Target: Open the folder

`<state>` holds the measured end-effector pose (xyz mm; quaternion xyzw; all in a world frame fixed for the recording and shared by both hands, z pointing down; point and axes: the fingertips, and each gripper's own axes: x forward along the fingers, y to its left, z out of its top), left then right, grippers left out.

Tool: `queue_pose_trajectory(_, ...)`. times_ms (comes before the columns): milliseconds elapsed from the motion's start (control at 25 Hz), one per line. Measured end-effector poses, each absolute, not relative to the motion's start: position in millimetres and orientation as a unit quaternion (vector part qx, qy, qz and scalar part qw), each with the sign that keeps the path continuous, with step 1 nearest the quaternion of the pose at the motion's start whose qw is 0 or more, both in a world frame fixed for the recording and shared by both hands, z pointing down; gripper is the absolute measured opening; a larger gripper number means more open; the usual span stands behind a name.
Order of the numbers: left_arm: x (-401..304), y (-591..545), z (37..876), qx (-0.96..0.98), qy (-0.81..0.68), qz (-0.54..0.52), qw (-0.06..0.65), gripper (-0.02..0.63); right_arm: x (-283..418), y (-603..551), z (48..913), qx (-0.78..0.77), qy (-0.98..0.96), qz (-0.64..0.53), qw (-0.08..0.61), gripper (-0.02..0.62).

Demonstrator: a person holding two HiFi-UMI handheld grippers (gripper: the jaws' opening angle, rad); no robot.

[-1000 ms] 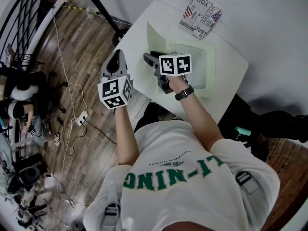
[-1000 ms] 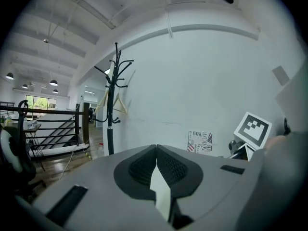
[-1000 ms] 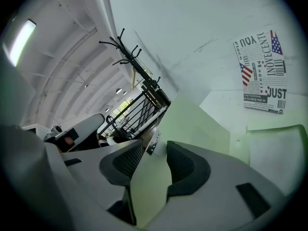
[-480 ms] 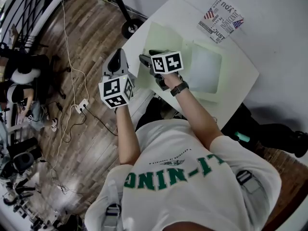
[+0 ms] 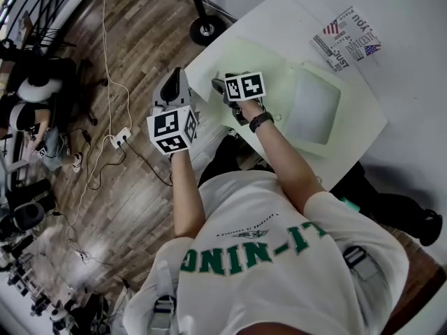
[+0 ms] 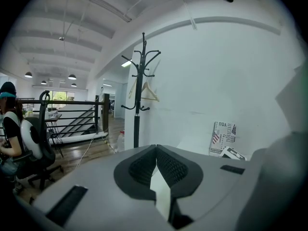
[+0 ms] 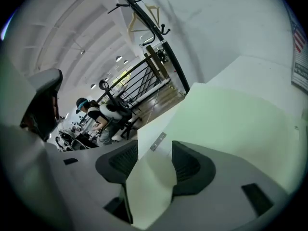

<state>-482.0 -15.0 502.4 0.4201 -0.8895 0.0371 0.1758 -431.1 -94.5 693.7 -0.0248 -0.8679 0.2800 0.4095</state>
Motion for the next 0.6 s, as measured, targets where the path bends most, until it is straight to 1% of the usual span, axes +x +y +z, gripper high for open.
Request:
queue_pose_trajectory(160, -489.9, -9.6, 512.3, 0.417, -0.889, 0.037, 0.185, 0.015, -435.5, -88.7, 717.0, -0.029, -0.867, 0.248, 0.432, 0.236)
queue_pose_trajectory(360, -495.0, -5.7, 521.7, 0.413, -0.889, 0.037, 0.192, 0.015, -436.6, -85.2, 740.5, -0.029, -0.861, 0.234, 0.451, 0.236)
queue_pose_trajectory(440, -496.4, -4.3, 523.0, 0.414, -0.888, 0.039, 0.194, 0.015, -437.2, -85.8, 745.7, -0.025, -0.862, 0.232, 0.450, 0.233)
queue_pose_trajectory(520, -497.6, -2.5, 521.3, 0.416, -0.887, 0.042, 0.194, 0.015, -436.1, -87.0, 745.8, -0.018, -0.864, 0.235, 0.444, 0.210)
queue_pose_trajectory(600, -499.7, 0.1, 516.4, 0.417, -0.888, 0.042, 0.191, 0.015, -436.0, -85.9, 743.1, -0.017, -0.865, 0.245, 0.438, 0.212)
